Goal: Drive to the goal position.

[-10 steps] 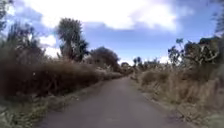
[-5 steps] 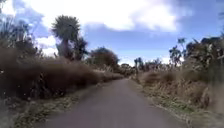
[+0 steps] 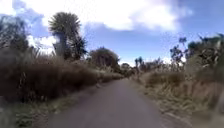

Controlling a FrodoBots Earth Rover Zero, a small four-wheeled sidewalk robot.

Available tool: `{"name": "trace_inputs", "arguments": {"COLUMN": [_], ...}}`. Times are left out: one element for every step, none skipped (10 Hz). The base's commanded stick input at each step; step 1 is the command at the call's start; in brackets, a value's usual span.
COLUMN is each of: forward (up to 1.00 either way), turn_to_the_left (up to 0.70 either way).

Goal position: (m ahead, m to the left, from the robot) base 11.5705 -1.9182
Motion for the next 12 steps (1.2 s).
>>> {"name": "trace_inputs", "arguments": {"forward": [0.85, 0.85, 0.85, 0.85, 0.85, 0.85, 0.85, 0.85, 0.85, 0.85, 0.85, 0.85], "turn_to_the_left": [-0.34, -0.34, 0.00, 0.00, 0.00, 0.00, 0.00, 0.00, 0.00, 0.00, 0.00, 0.00]}}
